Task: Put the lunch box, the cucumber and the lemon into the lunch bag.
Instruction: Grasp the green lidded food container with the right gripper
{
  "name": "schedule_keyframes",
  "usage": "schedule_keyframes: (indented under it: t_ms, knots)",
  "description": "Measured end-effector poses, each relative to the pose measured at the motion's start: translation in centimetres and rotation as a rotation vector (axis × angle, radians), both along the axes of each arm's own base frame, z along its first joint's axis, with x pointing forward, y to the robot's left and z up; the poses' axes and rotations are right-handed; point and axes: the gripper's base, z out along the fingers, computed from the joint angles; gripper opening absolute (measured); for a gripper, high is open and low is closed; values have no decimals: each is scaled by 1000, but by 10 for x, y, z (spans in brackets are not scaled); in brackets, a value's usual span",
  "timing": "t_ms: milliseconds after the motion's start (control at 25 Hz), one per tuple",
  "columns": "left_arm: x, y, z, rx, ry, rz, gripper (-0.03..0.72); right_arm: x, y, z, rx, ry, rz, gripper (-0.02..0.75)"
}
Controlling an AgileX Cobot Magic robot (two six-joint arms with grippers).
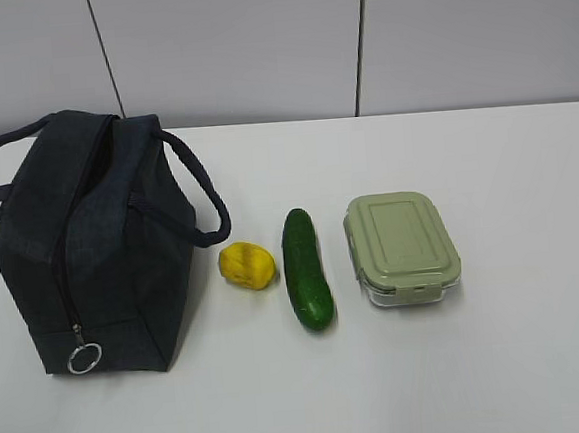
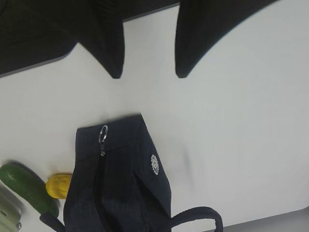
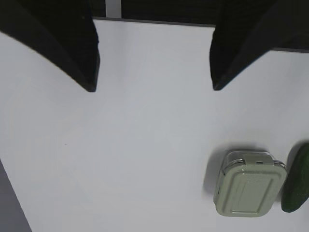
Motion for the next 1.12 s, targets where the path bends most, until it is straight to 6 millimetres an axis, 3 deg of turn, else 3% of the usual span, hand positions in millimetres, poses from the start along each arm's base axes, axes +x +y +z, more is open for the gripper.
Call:
schedule_keyframes:
  t_ms: [1120]
  knots:
    - [0,0,0,0,0,0,239,0,0,0,0,0,0,529]
